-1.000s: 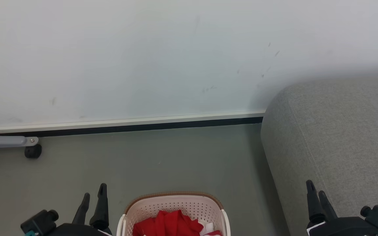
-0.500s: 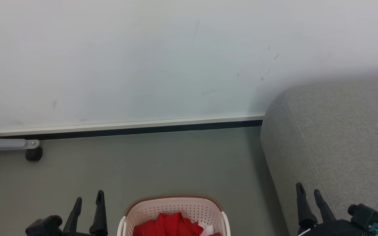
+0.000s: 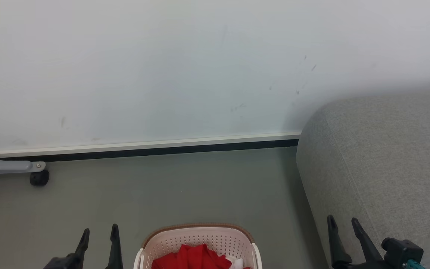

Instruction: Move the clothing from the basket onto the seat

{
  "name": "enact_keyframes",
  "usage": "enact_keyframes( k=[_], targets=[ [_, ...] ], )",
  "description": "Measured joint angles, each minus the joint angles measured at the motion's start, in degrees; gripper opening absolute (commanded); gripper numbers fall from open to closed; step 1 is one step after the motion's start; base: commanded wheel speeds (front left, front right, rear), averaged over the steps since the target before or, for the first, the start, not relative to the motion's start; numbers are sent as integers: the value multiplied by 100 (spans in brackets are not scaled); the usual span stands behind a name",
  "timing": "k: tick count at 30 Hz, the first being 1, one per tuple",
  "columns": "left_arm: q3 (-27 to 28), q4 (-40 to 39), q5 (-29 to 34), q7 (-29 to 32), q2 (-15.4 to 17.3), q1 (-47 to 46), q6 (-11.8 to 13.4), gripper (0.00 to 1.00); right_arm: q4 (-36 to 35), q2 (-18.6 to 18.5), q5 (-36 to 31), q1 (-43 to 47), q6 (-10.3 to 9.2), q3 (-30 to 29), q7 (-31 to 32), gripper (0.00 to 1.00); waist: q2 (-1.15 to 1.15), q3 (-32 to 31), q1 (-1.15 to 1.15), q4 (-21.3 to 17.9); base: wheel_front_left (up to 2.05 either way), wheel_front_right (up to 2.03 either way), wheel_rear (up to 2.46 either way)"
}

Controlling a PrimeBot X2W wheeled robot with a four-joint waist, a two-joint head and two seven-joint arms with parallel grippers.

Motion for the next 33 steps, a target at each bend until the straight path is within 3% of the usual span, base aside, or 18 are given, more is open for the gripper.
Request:
enact_keyframes(
  k=[21,33],
  targets=[
    [-160,-144,1696,-446,40,198,298,100,-87,-134,-1594,93,-220,515,-430,100,0,-58,0,-17,0,0,0],
    [-121,-125,1706,-446,36,199,298,100,-79,-143,-1621,95,-219,505,-431,100,0,-51,0,-26,0,0,0]
  ],
)
